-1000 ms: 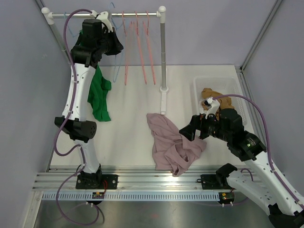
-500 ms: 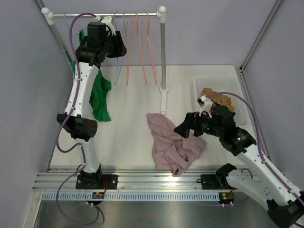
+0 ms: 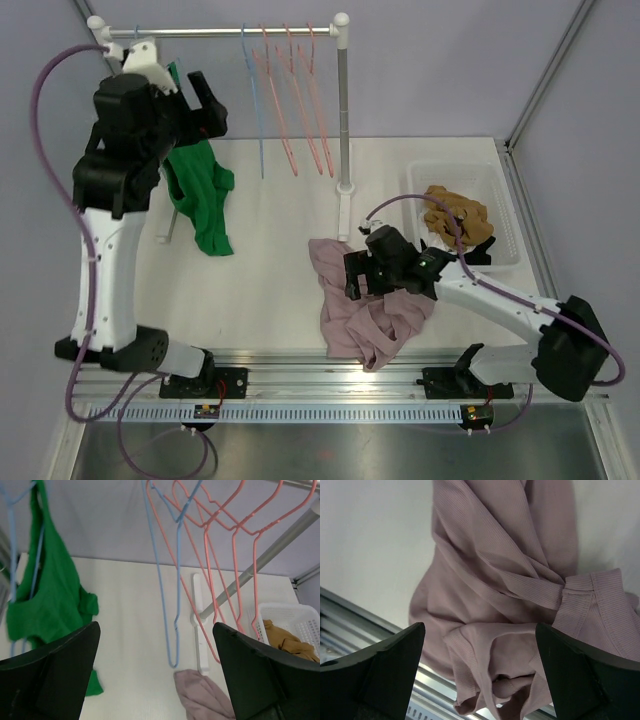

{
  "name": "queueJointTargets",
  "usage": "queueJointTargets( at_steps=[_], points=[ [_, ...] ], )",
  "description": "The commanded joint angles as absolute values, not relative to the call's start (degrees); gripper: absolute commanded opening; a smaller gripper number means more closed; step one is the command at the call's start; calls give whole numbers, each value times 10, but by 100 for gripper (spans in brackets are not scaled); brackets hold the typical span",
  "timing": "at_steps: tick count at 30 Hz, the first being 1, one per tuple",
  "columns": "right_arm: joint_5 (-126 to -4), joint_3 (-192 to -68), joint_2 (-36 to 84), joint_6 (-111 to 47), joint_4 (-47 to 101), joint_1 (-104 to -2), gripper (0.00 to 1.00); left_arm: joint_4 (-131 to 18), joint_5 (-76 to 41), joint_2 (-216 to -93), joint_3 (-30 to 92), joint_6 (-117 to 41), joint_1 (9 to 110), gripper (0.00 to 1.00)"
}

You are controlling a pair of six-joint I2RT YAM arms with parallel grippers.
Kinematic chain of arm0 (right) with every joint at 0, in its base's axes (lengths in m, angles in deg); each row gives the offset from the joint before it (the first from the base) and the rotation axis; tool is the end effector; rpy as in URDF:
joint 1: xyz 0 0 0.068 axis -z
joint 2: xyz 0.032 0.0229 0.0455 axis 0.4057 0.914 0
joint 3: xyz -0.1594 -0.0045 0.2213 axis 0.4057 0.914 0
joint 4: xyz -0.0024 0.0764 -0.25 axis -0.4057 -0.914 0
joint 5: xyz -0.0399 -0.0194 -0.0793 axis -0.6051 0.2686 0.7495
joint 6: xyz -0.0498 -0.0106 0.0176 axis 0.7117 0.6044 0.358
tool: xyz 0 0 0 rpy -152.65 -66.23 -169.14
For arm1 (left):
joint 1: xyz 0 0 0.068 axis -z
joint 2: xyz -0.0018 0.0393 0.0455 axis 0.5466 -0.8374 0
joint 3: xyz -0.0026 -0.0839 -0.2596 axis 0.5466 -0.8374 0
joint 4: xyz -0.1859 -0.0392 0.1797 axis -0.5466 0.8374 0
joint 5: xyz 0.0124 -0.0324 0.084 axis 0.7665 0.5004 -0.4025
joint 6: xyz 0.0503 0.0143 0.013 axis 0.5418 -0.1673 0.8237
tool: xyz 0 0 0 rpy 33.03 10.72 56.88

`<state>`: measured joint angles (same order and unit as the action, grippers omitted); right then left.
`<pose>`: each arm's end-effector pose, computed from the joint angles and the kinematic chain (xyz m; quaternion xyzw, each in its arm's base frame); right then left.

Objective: Remove the tank top from the hanger

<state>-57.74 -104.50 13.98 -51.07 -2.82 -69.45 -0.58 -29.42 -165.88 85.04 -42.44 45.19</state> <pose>0.1772 0.1809 0.2472 -0.1619 0.9282 0.1988 0.2698 0.2534 -0.0519 0.5540 -0.0487 0.7864 -0.1273 0.6026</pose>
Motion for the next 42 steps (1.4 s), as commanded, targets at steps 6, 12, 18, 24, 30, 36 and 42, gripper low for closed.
queueJointTargets(
  at_steps=[6, 12, 18, 24, 30, 36, 42],
  points=[
    [-473, -1082, 279, -522, -57, -753, 100, -39, -390, -1386, 578, -456, 452, 99],
    [-452, -1089, 372, -537, -56, -787, 96, -38, -377, -1270, 439, -452, 452, 99],
    [-456, -1100, 414, -523, -33, -797, 32, -173, -338, -1156, 225, -414, 452, 99],
    [-390, -1165, 273, -500, -97, -797, 0, -203, -371, -1121, 181, -407, 449, 99],
    [-306, -1277, 197, -468, -201, -736, 0, -209, -362, -1121, 171, -409, 441, 99],
    [-285, -1401, 157, -408, -221, -610, 0, -217, -351, -1116, 164, -408, 420, 99],
    [-279, -1531, 197, -361, -211, -461, 0, -224, -318, -1113, 157, -409, 384, 99]
  ],
)
